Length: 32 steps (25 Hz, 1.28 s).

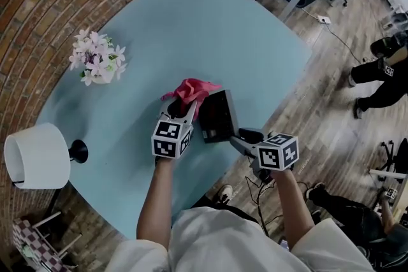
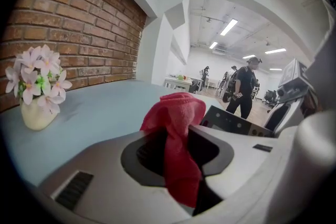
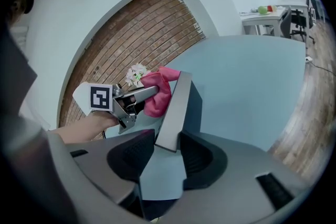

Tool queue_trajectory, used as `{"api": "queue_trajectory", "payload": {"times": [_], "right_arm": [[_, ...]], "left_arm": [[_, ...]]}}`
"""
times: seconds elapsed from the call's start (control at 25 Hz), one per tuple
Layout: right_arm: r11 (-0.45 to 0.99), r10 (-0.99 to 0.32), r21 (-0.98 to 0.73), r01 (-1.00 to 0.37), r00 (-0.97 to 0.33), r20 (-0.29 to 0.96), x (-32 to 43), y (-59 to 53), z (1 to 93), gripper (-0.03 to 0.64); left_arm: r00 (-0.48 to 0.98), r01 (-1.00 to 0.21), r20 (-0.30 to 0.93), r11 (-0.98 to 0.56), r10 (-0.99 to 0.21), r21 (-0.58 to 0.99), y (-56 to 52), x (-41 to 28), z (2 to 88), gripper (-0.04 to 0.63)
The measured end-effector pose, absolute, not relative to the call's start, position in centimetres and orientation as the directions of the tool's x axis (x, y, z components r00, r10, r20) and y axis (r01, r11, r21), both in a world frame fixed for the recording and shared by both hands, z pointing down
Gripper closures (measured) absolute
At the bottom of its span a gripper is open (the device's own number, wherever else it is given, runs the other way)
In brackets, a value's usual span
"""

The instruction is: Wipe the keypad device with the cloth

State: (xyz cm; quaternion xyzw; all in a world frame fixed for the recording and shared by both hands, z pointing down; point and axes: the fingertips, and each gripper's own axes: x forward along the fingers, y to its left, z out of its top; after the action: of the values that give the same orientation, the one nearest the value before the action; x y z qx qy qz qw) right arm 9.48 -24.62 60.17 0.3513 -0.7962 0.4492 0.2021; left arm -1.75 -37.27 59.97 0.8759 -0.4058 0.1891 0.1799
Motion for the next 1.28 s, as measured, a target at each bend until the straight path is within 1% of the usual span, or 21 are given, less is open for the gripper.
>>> {"api": "queue_trajectory", "payload": {"times": [0.24,0.48,0.8,1.28], "right_arm": [[0.361,-0.369,-0.573,-0.736,-0.677,0.637,9.3,-24.7,60.3,0.457],[0.391,-0.351,-0.561,-0.729,-0.682,0.642,9.2,-24.6,60.3,0.449],[0.385,-0.36,-0.571,-0.725,-0.688,0.631,8.7,-24.5,60.4,0.442],[0.364,-0.384,-0.561,-0.743,-0.669,0.636,8.7,-24.6,60.6,0.442]], "left_arm": [[0.619,-0.763,0.519,-0.609,-0.59,0.217,-37.0,-0.3,63.3,0.448],[0.644,-0.752,0.504,-0.597,-0.575,0.279,-36.4,0.2,64.0,0.446],[0.67,-0.724,0.518,-0.619,-0.531,0.302,-34.5,0.2,64.3,0.446],[0.662,-0.727,0.547,-0.618,-0.512,0.3,-29.8,0.2,64.7,0.446]]}}
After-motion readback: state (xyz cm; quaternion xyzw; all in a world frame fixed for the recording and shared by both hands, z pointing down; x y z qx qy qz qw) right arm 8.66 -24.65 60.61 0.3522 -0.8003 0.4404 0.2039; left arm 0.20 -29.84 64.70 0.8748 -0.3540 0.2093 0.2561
